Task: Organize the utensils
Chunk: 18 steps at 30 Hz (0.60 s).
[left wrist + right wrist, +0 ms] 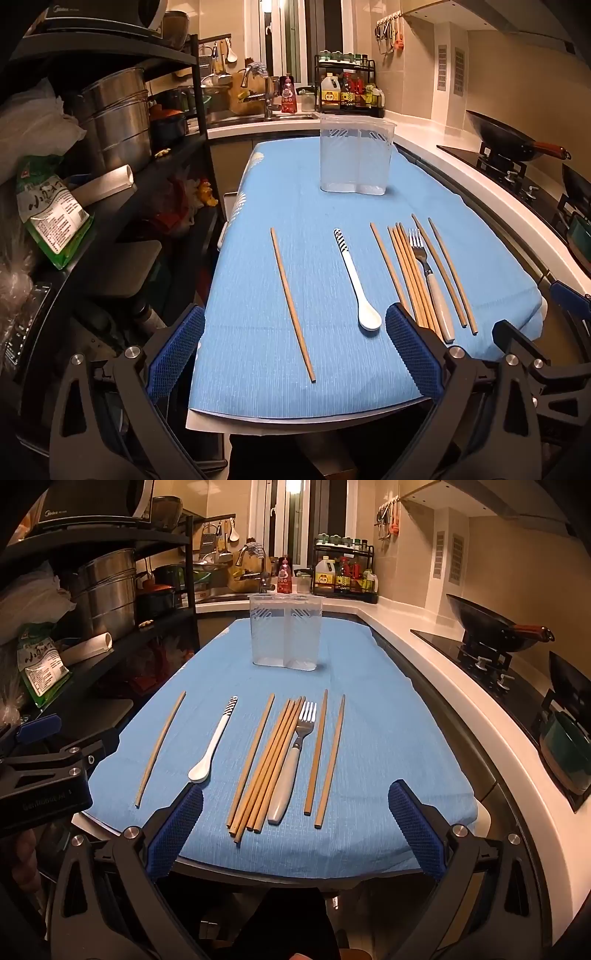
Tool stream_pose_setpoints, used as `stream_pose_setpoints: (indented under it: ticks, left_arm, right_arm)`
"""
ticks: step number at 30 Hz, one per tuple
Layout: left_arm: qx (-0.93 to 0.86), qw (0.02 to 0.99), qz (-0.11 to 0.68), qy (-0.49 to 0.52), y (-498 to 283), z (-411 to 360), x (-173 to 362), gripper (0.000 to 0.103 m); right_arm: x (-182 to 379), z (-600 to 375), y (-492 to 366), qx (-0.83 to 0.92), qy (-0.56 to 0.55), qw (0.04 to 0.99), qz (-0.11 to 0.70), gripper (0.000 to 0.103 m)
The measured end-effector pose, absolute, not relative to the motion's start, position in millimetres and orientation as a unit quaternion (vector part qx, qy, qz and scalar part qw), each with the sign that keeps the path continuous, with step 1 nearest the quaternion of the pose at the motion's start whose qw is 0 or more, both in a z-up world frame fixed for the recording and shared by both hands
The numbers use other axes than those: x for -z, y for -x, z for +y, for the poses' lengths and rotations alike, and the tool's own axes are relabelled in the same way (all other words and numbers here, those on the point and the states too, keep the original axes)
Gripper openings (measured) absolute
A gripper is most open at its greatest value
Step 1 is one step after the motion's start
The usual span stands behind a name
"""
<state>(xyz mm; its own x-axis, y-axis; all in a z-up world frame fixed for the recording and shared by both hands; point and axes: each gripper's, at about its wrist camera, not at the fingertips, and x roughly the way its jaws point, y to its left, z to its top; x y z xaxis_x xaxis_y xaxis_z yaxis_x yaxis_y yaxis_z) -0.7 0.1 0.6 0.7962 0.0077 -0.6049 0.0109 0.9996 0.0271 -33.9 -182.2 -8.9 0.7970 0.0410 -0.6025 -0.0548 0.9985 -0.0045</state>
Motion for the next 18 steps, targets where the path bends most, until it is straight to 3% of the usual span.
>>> stream_pose_setpoints:
  ticks: [18]
  left_arm:
    - [0.000, 0.947, 0.322, -0.015, 5.2, 11.0, 0.5, 0.095]
  right_arm:
    - [4.1, -177.3, 42.5, -0.037, 0.021, 0.950, 0.311, 0.098]
